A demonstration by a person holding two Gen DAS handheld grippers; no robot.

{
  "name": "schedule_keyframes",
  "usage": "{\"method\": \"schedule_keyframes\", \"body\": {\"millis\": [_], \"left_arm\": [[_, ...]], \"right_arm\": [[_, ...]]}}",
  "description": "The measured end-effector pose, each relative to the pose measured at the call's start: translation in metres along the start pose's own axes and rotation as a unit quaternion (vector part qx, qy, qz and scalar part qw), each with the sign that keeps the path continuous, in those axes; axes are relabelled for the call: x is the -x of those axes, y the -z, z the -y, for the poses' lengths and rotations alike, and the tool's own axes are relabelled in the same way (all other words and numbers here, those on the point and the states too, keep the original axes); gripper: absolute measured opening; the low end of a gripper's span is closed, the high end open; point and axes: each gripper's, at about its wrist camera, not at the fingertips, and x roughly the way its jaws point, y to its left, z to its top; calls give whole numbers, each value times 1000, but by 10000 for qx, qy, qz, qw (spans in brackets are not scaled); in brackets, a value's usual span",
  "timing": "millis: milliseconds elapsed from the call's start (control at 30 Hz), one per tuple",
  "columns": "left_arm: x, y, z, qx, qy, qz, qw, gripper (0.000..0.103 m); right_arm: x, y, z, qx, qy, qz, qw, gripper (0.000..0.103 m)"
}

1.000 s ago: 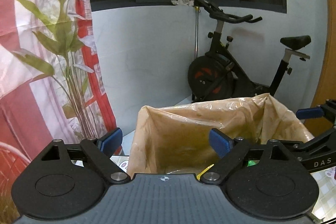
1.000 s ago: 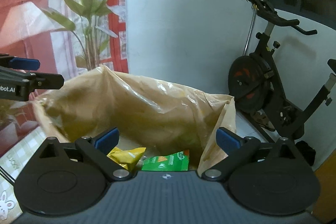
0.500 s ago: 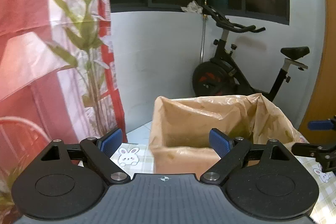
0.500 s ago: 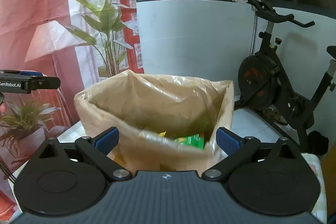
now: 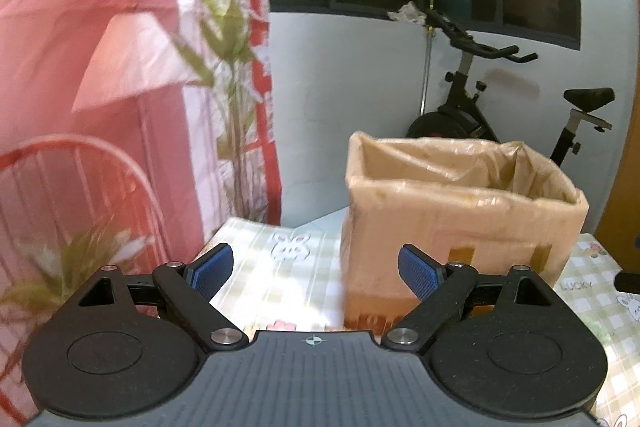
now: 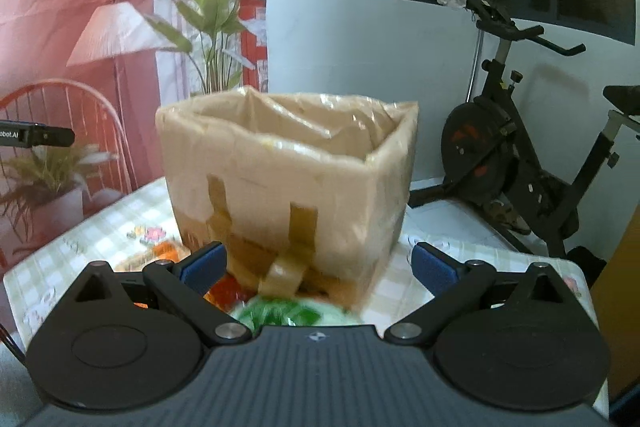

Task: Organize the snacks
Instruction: 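Grasp the white-green snack bag with the right tool while the left tool grasps the orange packet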

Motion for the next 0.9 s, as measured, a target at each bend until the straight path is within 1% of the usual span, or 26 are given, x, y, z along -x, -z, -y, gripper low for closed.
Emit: {"method": "schedule_keyframes", "body": {"millis": [133, 200, 267, 367, 433, 600, 733, 900], "left_arm": [[4, 22, -2, 109, -21, -110, 9999, 91], [3, 32, 0, 140, -16, -185, 9997, 91], [-1, 41, 4, 167, 24, -310, 9994, 91], [-3, 51, 9, 176, 118, -467, 9987, 91], [-6, 55, 14, 159, 181, -515, 9984, 91], [-14, 60, 28, 32, 333, -596, 9977, 91], [-19, 62, 37, -82, 454, -542, 9975, 91], [-28, 65, 41, -33, 538, -575, 9969, 91]], "right_arm": [[1, 21, -1, 54, 32, -160, 9999, 101], [-2, 32, -5, 180, 50, -300, 9994, 100], [-8, 42, -14, 487, 101, -449, 9978, 99], [-18, 54, -31, 1069, 115, -534, 9928, 99], [-27, 59, -42, 1373, 137, -577, 9887, 99], [-54, 68, -53, 1774, 84, -756, 9812, 99], [-79, 70, -59, 2134, 108, -956, 9722, 99], [-101, 71, -62, 2328, 34, -1112, 9662, 99]]}}
